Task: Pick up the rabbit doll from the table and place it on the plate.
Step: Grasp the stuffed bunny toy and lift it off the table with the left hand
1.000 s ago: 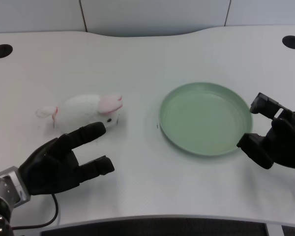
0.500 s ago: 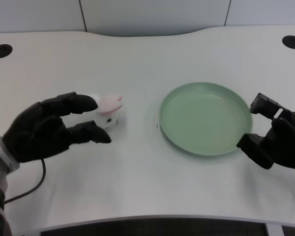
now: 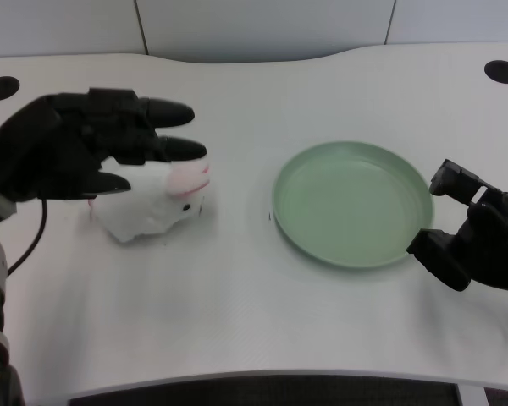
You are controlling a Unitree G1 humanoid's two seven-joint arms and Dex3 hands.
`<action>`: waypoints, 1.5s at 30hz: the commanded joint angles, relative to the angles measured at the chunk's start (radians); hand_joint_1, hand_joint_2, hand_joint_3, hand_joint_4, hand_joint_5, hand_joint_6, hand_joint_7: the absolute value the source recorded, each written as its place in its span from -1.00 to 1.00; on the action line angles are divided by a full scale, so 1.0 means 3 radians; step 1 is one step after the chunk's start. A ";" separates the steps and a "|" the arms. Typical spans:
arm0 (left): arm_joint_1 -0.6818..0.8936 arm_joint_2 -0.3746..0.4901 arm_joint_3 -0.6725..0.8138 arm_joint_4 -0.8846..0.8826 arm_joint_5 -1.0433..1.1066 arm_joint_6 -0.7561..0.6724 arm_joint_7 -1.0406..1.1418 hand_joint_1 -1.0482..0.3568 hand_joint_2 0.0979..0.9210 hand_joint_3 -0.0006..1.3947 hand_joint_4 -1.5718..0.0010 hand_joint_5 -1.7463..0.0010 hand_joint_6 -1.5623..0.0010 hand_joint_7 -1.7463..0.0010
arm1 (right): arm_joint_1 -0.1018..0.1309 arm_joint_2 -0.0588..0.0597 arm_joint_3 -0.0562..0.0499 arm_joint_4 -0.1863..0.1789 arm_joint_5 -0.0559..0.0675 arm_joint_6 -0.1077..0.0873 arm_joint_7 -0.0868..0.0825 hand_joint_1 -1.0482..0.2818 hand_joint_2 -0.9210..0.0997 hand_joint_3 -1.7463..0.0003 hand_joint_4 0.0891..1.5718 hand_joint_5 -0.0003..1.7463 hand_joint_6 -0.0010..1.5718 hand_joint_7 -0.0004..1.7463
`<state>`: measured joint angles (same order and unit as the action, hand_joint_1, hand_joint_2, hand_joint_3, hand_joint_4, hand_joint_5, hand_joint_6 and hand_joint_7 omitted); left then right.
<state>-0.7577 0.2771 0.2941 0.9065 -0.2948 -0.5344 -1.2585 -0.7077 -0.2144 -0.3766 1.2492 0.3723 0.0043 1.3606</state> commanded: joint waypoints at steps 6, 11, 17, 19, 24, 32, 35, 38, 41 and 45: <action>-0.0181 0.0284 -0.0652 0.0447 0.1890 -0.1404 0.2555 -0.58 1.00 -0.83 0.54 1.00 0.50 1.00 | -0.0016 -0.0020 -0.0002 -0.0011 -0.0002 -0.0005 -0.0025 -0.39 -0.99 0.98 0.30 1.00 0.03 0.98; -0.0397 0.0407 -0.1400 0.0765 0.3118 -0.1000 0.4339 -0.65 1.00 -0.75 0.60 1.00 0.56 1.00 | -0.0024 -0.0024 -0.0002 -0.0004 0.0000 0.0033 -0.0009 -0.40 -0.99 0.99 0.30 1.00 0.05 0.91; -0.0578 0.0254 -0.1913 0.1253 0.3536 -0.0308 0.5007 -0.84 1.00 -0.70 0.72 1.00 0.67 1.00 | -0.0009 -0.0028 -0.0008 -0.0012 0.0005 0.0015 0.0005 -0.39 -0.99 0.99 0.30 1.00 0.04 1.00; -0.0614 0.0203 -0.2071 0.1391 0.3613 -0.0061 0.5024 -0.88 1.00 -0.69 0.80 1.00 0.75 1.00 | -0.0010 -0.0030 -0.0004 -0.0014 0.0000 0.0004 0.0005 -0.39 -1.00 0.98 0.29 1.00 0.03 0.99; -0.0624 0.0143 -0.2389 0.1551 0.3732 0.0399 0.4918 -0.99 1.00 -0.58 0.92 1.00 0.89 1.00 | -0.0015 -0.0036 -0.0008 -0.0012 0.0009 0.0041 0.0018 -0.38 -1.00 0.98 0.26 1.00 0.04 0.88; -0.0547 0.0132 -0.2573 0.1605 0.3690 0.0778 0.4720 -1.00 1.00 -0.44 1.00 1.00 0.95 1.00 | -0.0011 -0.0040 -0.0010 -0.0012 0.0010 0.0041 0.0052 -0.38 -0.99 0.97 0.27 1.00 0.00 0.99; -0.0500 0.0144 -0.2564 0.1613 0.3649 0.0833 0.4763 -1.00 1.00 -0.40 1.00 1.00 0.98 1.00 | -0.0015 -0.0042 -0.0006 -0.0015 0.0001 0.0034 0.0024 -0.39 -0.99 0.98 0.28 1.00 0.03 0.99; -0.0466 0.0134 -0.2570 0.1616 0.3647 0.0856 0.4840 -1.00 1.00 -0.37 1.00 1.00 1.00 1.00 | -0.0015 -0.0038 -0.0005 -0.0017 0.0000 0.0026 0.0018 -0.39 -0.99 0.98 0.28 1.00 0.04 1.00; -0.0462 0.0107 -0.2615 0.1616 0.3685 0.0870 0.4878 -1.00 1.00 -0.37 1.00 1.00 0.99 1.00 | -0.0012 -0.0024 0.0000 -0.0019 -0.0003 0.0003 0.0031 -0.40 -1.00 0.98 0.29 1.00 0.06 1.00; -0.0466 0.0075 -0.2673 0.1615 0.3709 0.0889 0.4993 -1.00 1.00 -0.43 1.00 1.00 0.96 0.98 | -0.0012 -0.0015 -0.0011 -0.0017 0.0012 0.0026 0.0034 -0.40 -0.98 0.98 0.29 1.00 0.04 0.97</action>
<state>-0.9093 0.2987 -0.4973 1.3800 0.8120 -0.2742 0.2232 -0.7077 -0.2093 -0.3768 1.2489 0.3722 0.0117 1.3700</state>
